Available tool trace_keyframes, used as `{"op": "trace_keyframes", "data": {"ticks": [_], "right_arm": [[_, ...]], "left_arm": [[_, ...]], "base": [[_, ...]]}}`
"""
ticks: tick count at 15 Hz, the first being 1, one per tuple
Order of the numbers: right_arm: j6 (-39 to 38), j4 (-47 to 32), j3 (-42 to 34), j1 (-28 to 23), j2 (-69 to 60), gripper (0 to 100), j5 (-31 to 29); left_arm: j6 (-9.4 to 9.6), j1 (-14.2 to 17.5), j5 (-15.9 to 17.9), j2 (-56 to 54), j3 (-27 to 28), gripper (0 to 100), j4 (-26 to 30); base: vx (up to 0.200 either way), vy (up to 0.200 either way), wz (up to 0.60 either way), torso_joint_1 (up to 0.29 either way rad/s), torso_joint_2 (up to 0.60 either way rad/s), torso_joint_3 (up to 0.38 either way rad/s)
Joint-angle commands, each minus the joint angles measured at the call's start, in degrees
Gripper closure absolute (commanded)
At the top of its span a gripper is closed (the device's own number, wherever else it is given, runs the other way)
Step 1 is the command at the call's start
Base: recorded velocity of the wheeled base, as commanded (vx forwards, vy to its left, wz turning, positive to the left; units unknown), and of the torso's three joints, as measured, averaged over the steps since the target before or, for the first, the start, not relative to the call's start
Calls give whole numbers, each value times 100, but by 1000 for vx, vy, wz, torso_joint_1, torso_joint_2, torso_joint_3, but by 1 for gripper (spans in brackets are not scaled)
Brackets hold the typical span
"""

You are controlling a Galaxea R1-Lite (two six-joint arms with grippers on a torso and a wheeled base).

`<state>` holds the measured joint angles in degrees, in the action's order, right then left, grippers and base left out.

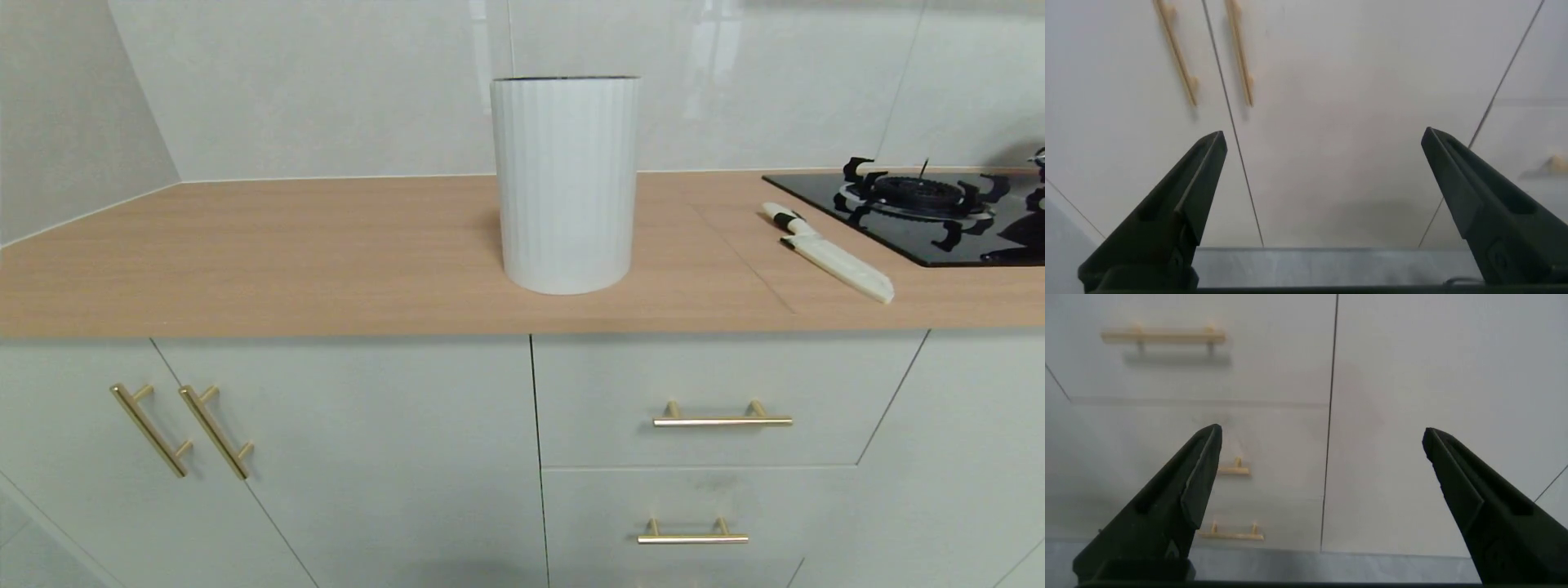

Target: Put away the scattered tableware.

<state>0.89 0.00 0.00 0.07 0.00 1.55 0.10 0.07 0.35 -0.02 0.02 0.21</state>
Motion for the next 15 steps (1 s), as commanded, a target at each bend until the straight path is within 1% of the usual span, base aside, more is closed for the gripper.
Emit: {"op": "trace_keyframes", "data": {"ticks": [1, 8, 15], "right_arm": [[-1, 0, 0, 1, 0, 0, 3], [-1, 0, 0, 1, 0, 0, 3], [-10, 0, 0, 1, 0, 0, -5]], "left_arm": [[-1, 1, 0, 2, -2, 0, 6], [-1, 1, 0, 2, -2, 0, 6], [-1, 1, 0, 2, 6, 0, 6]], "base": [[0, 0, 0, 80, -505, -349], [0, 0, 0, 126, -470, -334], [0, 0, 0, 178, -485, -312]]}}
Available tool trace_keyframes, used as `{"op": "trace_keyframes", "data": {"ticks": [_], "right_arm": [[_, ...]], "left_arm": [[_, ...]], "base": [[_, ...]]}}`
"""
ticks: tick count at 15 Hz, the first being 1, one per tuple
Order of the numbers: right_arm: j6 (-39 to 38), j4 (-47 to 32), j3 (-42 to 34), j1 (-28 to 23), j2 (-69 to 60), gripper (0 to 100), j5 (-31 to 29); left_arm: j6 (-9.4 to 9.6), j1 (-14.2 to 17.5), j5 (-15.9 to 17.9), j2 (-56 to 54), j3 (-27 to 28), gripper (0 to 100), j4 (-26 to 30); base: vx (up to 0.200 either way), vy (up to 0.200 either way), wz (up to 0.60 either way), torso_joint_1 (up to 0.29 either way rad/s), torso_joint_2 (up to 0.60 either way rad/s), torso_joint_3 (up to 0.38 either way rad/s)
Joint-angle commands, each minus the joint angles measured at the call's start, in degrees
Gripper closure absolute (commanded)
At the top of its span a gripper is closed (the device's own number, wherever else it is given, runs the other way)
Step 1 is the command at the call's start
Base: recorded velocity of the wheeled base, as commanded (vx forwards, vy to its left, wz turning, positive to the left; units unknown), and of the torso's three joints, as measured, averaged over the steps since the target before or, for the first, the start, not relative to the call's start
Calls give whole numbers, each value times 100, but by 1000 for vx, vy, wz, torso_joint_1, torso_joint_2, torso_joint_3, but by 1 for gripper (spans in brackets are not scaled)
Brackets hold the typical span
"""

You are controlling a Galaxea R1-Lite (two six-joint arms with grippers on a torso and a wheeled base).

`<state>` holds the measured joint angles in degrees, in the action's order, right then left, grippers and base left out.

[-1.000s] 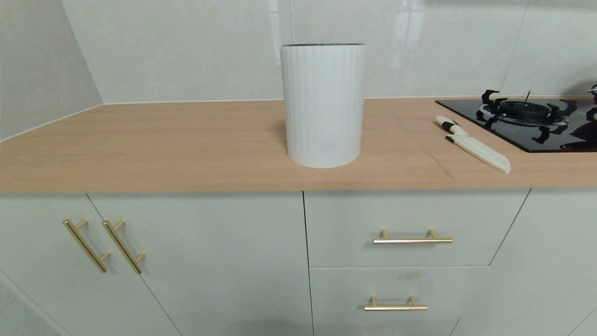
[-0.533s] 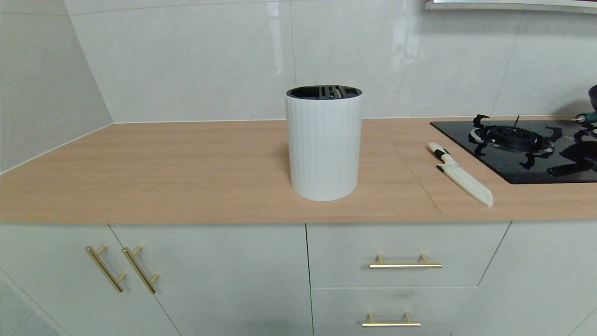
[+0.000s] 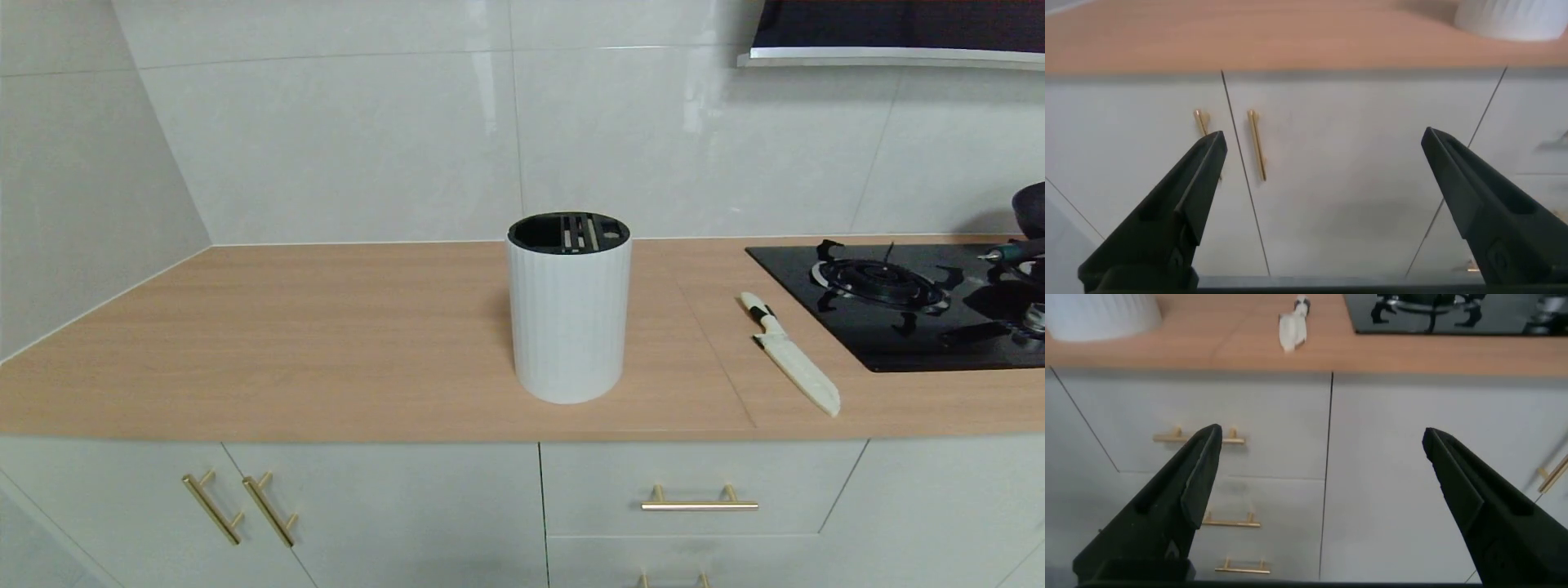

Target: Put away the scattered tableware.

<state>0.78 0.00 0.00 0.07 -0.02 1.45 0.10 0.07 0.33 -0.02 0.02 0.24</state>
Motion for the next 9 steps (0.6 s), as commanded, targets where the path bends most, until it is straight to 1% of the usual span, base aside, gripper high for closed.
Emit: {"op": "trace_keyframes", "data": {"ticks": [1, 9], "right_arm": [[1, 0, 0, 1, 2, 0, 4], [1, 0, 0, 1, 2, 0, -4]], "left_arm": [[-1, 1, 2, 2, 6, 0, 2], [-1, 1, 2, 2, -2, 0, 2]], "base": [[0, 0, 0, 207, -496, -320], [0, 0, 0, 231, -536, -311]]}}
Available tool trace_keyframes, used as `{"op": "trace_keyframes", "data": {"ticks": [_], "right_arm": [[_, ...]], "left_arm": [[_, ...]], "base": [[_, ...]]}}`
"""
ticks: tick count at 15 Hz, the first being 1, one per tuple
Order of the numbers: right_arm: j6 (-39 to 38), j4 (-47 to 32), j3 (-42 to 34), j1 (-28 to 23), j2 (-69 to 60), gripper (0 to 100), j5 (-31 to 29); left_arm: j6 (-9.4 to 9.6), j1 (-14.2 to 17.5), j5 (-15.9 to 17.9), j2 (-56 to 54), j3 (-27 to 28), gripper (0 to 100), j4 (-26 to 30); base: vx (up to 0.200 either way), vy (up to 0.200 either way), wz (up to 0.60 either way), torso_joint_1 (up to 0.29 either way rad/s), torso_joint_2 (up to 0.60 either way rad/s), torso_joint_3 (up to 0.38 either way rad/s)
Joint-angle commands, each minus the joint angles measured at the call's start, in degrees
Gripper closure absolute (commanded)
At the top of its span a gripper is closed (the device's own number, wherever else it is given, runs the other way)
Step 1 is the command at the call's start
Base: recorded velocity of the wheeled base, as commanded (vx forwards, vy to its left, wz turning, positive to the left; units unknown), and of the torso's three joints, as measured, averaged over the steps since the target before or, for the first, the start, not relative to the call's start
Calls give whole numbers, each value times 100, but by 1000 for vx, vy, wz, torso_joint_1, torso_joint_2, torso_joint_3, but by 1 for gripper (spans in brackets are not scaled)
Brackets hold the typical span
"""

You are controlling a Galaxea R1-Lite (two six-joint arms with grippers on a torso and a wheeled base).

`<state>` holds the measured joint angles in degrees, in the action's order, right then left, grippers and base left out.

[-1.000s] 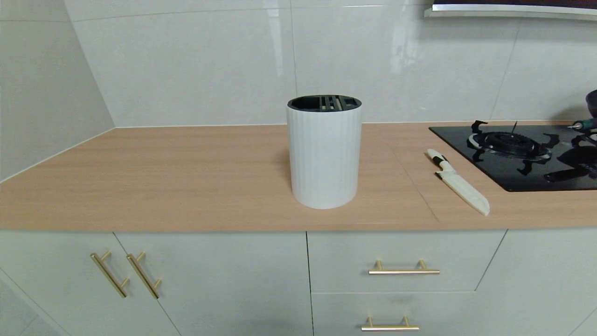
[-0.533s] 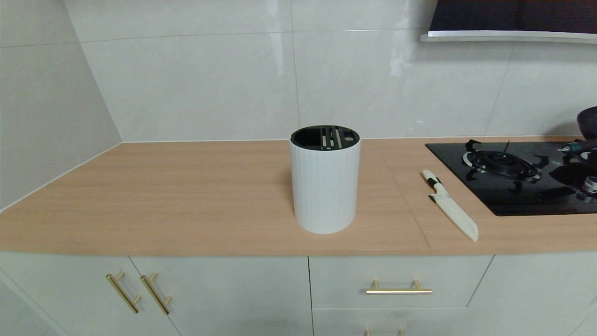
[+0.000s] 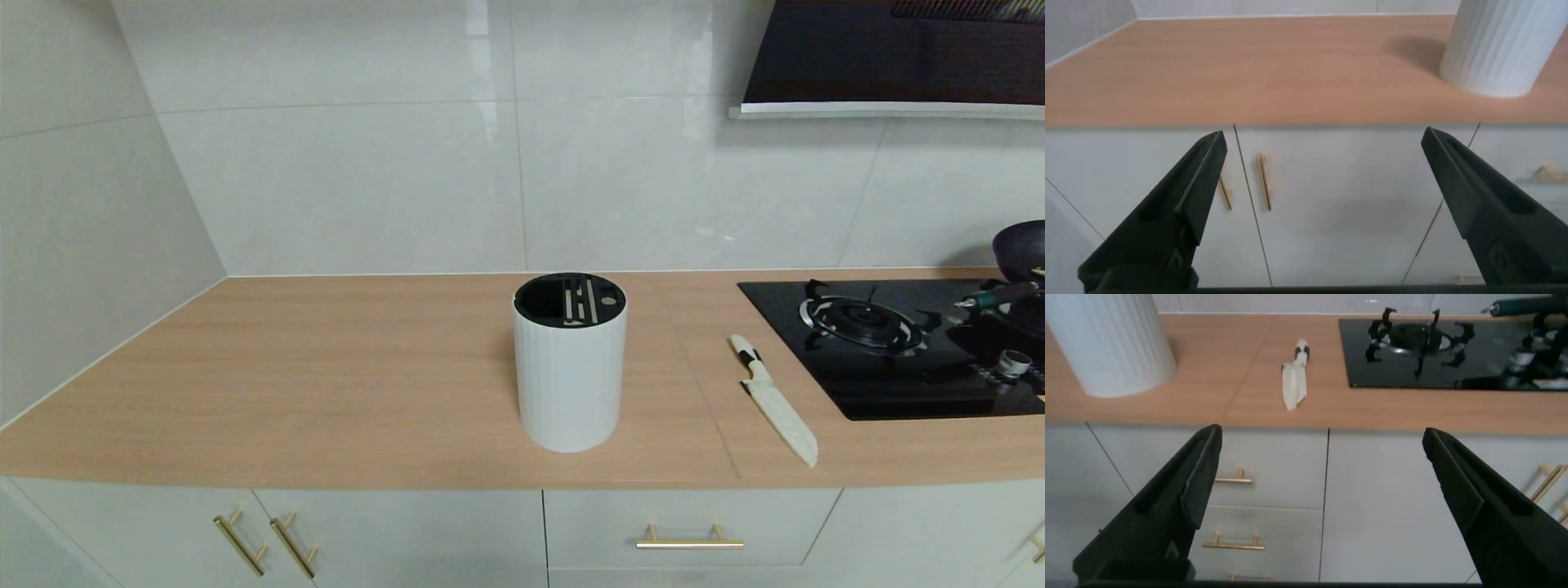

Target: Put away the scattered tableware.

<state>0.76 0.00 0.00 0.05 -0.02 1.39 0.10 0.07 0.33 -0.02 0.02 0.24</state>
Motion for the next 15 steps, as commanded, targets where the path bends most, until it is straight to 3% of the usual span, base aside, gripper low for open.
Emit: {"op": "trace_keyframes", "data": {"ticks": [1, 7, 15], "right_arm": [[4, 0, 0, 4, 2, 0, 2], [4, 0, 0, 4, 2, 0, 2], [12, 0, 0, 4, 2, 0, 2]], "left_arm": [[-1, 1, 2, 2, -2, 0, 2], [-1, 1, 2, 2, -2, 0, 2], [-1, 1, 2, 2, 6, 0, 2]], "base": [[0, 0, 0, 261, -579, -325], [0, 0, 0, 247, -550, -299], [0, 0, 0, 150, -327, -171]]}}
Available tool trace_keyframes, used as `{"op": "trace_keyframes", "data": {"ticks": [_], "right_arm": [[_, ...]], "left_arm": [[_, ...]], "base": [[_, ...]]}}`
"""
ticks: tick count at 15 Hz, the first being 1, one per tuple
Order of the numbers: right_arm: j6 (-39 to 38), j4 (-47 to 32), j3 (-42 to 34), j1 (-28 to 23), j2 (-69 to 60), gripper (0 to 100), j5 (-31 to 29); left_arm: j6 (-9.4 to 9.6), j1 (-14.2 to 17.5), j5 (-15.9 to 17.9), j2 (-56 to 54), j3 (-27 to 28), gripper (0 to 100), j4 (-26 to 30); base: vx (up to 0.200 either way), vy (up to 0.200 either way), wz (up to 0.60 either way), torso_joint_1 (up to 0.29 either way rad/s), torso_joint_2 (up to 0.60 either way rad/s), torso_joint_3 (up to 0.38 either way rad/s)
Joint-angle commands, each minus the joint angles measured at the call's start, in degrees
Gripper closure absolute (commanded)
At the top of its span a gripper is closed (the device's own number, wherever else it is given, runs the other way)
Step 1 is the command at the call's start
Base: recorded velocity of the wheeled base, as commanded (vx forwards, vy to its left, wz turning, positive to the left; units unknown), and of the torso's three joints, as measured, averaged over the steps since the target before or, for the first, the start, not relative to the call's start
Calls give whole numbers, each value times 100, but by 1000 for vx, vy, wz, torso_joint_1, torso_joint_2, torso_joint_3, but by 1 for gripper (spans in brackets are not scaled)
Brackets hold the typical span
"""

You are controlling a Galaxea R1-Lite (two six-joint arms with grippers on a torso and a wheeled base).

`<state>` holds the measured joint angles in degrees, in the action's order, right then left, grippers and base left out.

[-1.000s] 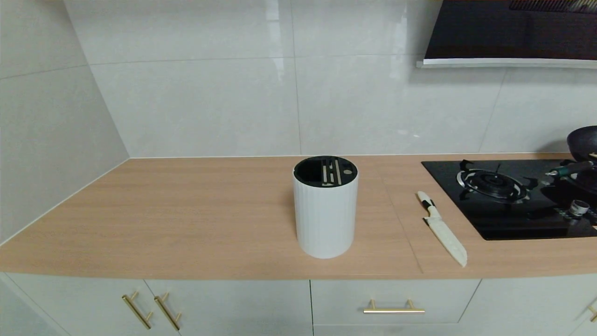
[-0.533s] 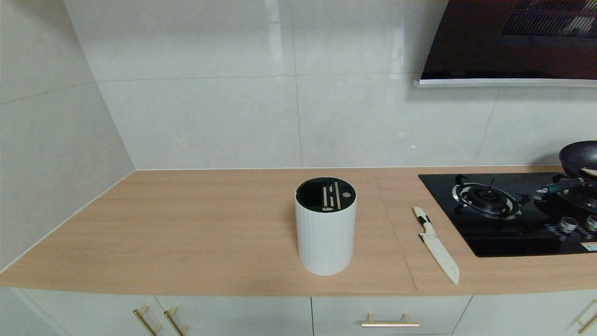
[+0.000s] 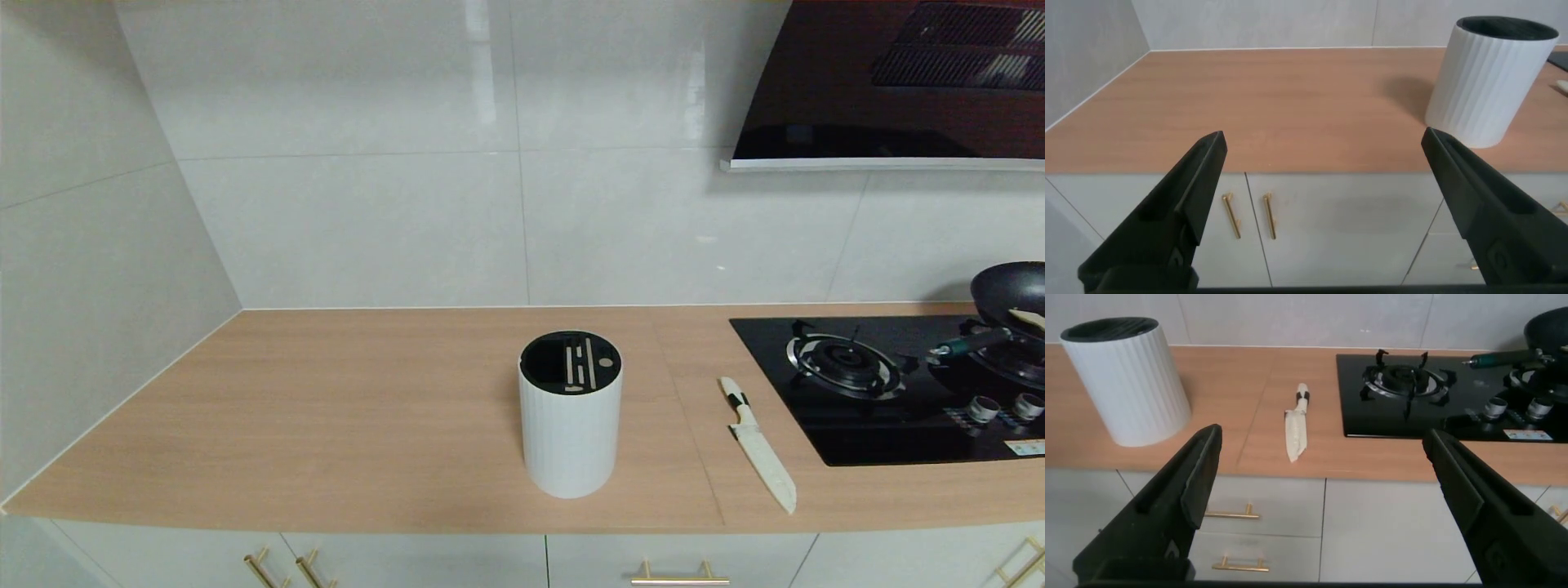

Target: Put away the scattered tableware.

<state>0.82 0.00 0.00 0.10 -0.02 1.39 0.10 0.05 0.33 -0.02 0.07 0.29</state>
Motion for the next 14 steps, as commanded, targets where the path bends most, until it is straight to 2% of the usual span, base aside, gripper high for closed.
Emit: {"op": "trace_keyframes", "data": {"ticks": [1, 6, 9, 11, 12, 14], "right_arm": [[6, 0, 0, -1, 2, 0, 2], [129, 9, 0, -1, 2, 0, -16], [-143, 0, 729, 25, 187, 0, -86], [-134, -9, 747, 34, 407, 0, 63], [-126, -18, 949, 34, 1031, 0, 300], [59, 0, 1362, 34, 2261, 0, 309]], "left_arm": [[-1, 4, 2, 2, 1, 0, -3], [-1, 4, 2, 2, -7, 0, -3], [-1, 4, 2, 2, -7, 0, -3], [-1, 4, 2, 2, -7, 0, -3], [-1, 4, 2, 2, -7, 0, -3], [-1, 4, 2, 2, -7, 0, -3]], "base": [[0, 0, 0, 0, 0, 0], [0, 0, 0, 0, 0, 0], [0, 0, 0, 0, 0, 0], [0, 0, 0, 0, 0, 0], [0, 0, 0, 0, 0, 0], [0, 0, 0, 0, 0, 0]]}}
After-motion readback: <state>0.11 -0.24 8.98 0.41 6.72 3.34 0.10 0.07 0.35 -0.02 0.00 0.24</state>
